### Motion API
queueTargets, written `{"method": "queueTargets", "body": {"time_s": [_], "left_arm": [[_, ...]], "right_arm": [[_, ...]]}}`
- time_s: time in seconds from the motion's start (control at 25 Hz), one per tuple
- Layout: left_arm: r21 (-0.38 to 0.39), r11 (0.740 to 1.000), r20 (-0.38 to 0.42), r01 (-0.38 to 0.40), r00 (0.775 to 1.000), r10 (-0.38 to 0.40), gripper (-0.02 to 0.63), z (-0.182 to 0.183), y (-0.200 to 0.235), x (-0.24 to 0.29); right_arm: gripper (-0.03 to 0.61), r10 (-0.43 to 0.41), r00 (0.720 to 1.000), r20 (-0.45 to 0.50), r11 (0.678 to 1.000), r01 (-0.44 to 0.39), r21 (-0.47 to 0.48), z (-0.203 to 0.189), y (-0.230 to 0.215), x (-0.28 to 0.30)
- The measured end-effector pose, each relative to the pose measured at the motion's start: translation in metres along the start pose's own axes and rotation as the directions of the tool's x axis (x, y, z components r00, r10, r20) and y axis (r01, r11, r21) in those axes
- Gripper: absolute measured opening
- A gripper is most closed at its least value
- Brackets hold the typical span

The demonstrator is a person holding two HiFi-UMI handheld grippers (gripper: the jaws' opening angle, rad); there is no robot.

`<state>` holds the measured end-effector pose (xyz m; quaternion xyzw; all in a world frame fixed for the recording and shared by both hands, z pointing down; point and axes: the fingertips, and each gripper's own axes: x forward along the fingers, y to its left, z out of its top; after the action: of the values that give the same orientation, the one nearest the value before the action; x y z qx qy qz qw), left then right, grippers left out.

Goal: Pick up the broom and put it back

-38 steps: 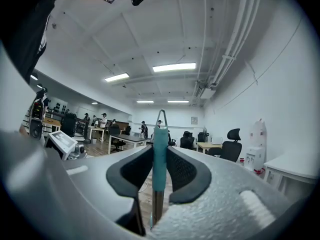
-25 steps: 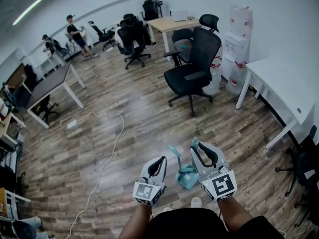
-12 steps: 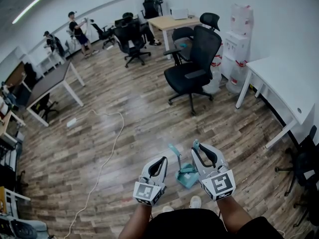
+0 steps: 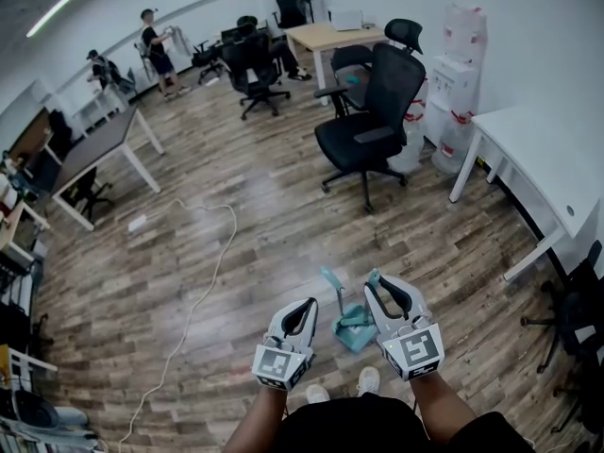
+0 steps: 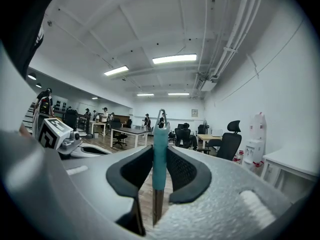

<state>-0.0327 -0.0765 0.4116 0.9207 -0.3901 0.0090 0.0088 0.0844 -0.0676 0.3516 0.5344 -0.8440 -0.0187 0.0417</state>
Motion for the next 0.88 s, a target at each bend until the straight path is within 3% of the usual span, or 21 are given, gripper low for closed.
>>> {"method": "queueTargets", "body": {"time_s": [0.36,0.88], "left_arm": [[-0.015,1.000,-0.023,-0.012,1.000,0.012,0.018,-0.014,-0.003,-0.008],[-0.061,0.998,-0.096,-0.025,0.995,0.019,0.018,-0.045,-0.002,-0.013]], "right_arm": [[0.092,0.012,0.999,-0.043,1.000,-0.012,-0.002,-0.021,0.005,-0.002],[0.094,0.025,0.981,-0.191,0.996,-0.040,-0.078,-0.085,0.014,-0.003]]}}
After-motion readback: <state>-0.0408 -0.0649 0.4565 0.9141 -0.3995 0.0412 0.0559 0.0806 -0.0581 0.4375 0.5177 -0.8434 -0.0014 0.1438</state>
